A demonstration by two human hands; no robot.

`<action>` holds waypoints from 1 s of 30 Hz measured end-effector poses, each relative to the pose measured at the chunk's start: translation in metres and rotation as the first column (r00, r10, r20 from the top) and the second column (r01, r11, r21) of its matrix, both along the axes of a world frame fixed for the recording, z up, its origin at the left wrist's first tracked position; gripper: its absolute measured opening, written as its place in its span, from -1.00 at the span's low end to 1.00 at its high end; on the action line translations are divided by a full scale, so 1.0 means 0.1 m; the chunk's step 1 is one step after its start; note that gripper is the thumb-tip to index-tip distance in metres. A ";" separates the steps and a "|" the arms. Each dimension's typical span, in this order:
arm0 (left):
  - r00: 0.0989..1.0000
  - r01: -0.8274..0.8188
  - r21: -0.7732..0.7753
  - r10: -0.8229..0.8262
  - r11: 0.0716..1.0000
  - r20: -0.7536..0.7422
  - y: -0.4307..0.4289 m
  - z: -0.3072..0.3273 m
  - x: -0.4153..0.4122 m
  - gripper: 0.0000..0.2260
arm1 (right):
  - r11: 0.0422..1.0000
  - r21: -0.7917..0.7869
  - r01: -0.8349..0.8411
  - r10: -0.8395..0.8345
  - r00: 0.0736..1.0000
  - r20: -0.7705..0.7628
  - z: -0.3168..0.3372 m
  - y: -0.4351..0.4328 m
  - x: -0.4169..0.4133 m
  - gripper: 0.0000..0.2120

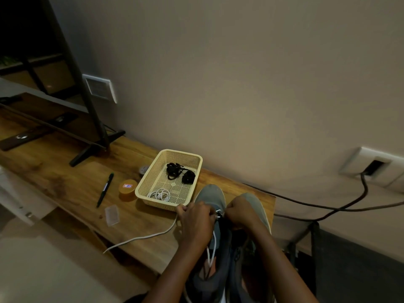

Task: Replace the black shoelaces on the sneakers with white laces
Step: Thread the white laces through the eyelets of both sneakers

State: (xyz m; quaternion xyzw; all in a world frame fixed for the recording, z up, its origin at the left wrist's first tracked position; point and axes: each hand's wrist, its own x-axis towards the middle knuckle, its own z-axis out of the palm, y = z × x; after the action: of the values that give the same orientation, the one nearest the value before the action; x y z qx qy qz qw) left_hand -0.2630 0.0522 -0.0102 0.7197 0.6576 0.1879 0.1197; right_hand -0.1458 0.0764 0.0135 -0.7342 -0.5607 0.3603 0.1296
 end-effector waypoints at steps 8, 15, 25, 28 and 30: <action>0.994 -0.067 -0.050 0.071 0.996 0.080 -0.02 0.00 0.03 -0.85 | 0.999 0.003 -0.040 0.040 0.999 0.033 0.01 0.00 0.01 -0.65; 0.989 -0.085 -0.055 0.091 0.995 0.118 0.00 -0.14 0.05 -0.85 | 0.996 0.028 -0.088 0.088 0.996 -0.008 0.02 -0.03 0.01 -0.71; 0.993 -0.045 -0.016 0.047 0.999 0.109 -0.01 -0.24 0.04 -0.86 | 0.979 0.064 -0.193 0.192 0.981 0.020 0.07 -0.07 0.01 -0.69; 0.991 -0.028 -0.021 0.030 0.999 0.129 0.00 -0.34 0.06 -0.85 | 0.976 0.066 -0.206 0.205 0.979 0.019 0.07 -0.08 0.01 -0.67; 0.990 -0.020 -0.008 0.021 1.000 0.140 0.00 -0.41 0.07 -0.85 | 0.976 0.064 -0.206 0.205 0.978 0.033 0.06 -0.08 0.00 -0.69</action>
State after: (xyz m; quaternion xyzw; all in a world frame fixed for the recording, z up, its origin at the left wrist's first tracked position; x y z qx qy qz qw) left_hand -0.2558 0.0520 -0.0507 0.6975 0.6556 0.2371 0.1659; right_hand -0.1456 0.0686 0.0190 -0.6722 -0.6471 0.3430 0.1090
